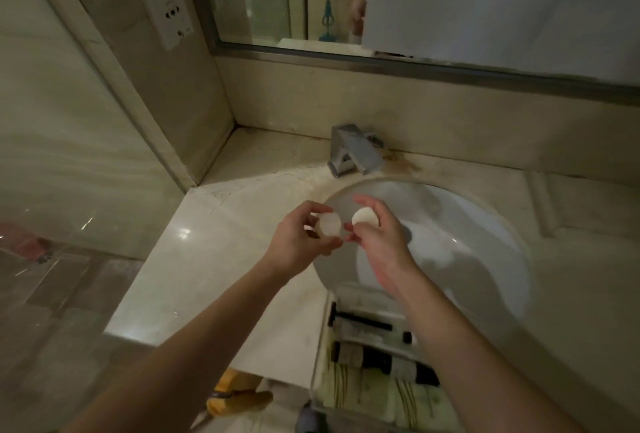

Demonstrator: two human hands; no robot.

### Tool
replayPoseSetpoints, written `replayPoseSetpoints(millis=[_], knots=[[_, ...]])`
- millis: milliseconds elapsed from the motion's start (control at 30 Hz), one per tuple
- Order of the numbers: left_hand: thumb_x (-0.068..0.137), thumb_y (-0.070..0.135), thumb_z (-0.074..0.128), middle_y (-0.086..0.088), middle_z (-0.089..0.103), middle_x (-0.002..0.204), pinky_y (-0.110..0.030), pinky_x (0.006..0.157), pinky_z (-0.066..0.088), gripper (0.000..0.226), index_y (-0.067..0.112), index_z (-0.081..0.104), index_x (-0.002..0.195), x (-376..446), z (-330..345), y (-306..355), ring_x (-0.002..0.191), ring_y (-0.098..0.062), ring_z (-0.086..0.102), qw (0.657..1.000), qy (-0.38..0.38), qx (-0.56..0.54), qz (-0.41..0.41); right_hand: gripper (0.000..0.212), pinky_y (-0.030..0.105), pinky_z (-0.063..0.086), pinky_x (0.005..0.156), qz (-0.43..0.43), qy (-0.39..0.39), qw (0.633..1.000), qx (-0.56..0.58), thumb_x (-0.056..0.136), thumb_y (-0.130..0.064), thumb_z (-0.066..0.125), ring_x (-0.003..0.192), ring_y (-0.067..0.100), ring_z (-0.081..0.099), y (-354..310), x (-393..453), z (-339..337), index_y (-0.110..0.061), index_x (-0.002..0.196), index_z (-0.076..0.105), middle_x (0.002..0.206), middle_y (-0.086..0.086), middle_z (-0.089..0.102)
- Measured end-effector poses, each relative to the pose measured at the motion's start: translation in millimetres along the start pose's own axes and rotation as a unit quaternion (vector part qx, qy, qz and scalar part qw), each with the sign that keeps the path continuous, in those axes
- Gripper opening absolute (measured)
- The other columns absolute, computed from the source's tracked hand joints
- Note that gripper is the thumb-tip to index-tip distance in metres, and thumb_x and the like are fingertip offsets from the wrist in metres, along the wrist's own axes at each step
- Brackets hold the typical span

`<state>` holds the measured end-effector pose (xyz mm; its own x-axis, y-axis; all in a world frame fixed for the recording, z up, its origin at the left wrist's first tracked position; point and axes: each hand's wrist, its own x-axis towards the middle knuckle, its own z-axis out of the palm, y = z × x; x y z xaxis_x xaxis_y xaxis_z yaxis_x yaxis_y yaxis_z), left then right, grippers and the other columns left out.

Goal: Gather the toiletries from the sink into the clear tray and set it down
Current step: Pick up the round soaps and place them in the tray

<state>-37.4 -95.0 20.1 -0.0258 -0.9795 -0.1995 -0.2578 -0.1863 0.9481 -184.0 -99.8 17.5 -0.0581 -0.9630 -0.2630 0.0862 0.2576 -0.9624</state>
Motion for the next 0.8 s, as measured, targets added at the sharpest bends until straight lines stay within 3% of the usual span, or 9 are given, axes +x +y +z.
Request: replayPoseSetpoints(millis=[67, 233, 333, 600, 733, 800], knots=[[0.067, -0.001, 0.081, -0.012, 0.056, 0.091, -0.029, 0.058, 0.056, 0.045, 0.017, 0.064, 0.105, -12, 11, 7, 0.063, -0.024, 0.063, 0.999, -0.035, -0.008, 0.016, 0.039, 0.029, 0.054, 0.064, 0.008, 0.025, 0.999, 0.026, 0.084, 0.01, 0.051, 0.077, 0.017, 0.064, -2, -15, -14, -0.02, 0.109, 0.055, 0.107, 0.008, 0.053], [0.066, -0.005, 0.08, -0.005, 0.056, 0.091, -0.03, 0.062, 0.058, 0.043, 0.012, 0.065, 0.103, -36, 37, 21, 0.065, -0.021, 0.064, 0.996, -0.084, -0.035, 0.015, 0.03, 0.024, 0.041, 0.046, -0.008, 0.077, 0.996, -0.041, 0.071, 0.007, 0.054, 0.056, 0.014, 0.05, -2, -49, -46, -0.021, 0.08, 0.058, 0.104, 0.016, 0.053], [0.066, -0.011, 0.077, -0.004, 0.058, 0.093, -0.037, 0.071, 0.059, 0.044, 0.015, 0.063, 0.099, -48, 50, 27, 0.071, -0.021, 0.065, 0.993, -0.11, -0.05, 0.011, 0.03, 0.023, 0.035, 0.044, -0.007, 0.065, 0.997, -0.041, 0.077, 0.008, 0.044, 0.055, 0.012, 0.045, -3, -71, -59, -0.016, 0.089, 0.056, 0.104, 0.01, 0.061], [0.069, -0.012, 0.074, -0.022, 0.061, 0.109, -0.04, 0.079, 0.058, 0.045, 0.021, 0.062, 0.096, -76, 64, 24, 0.086, -0.035, 0.069, 0.986, -0.164, -0.033, 0.0, 0.042, 0.024, 0.042, 0.068, 0.067, 0.026, 0.995, -0.063, 0.089, -0.002, 0.044, 0.071, 0.013, 0.048, 9, -115, -90, -0.021, 0.124, 0.057, 0.104, -0.001, 0.054], [0.07, -0.011, 0.075, -0.024, 0.059, 0.112, -0.033, 0.073, 0.061, 0.043, 0.018, 0.062, 0.099, -91, 68, 17, 0.085, -0.03, 0.068, 0.982, -0.187, -0.03, -0.016, 0.049, 0.033, 0.05, 0.094, -0.009, 0.04, 0.988, -0.151, 0.087, -0.005, 0.058, 0.101, 0.012, 0.059, 27, -129, -100, -0.025, 0.132, 0.051, 0.124, -0.002, 0.054], [0.069, -0.012, 0.076, -0.023, 0.06, 0.111, -0.032, 0.07, 0.061, 0.043, 0.016, 0.062, 0.099, -96, 69, 12, 0.083, -0.024, 0.067, 0.982, -0.187, -0.027, -0.019, 0.057, 0.033, 0.05, 0.096, -0.064, 0.055, 0.98, -0.179, 0.08, -0.004, 0.068, 0.109, 0.013, 0.058, 35, -134, -102, -0.022, 0.131, 0.051, 0.123, -0.001, 0.056]])
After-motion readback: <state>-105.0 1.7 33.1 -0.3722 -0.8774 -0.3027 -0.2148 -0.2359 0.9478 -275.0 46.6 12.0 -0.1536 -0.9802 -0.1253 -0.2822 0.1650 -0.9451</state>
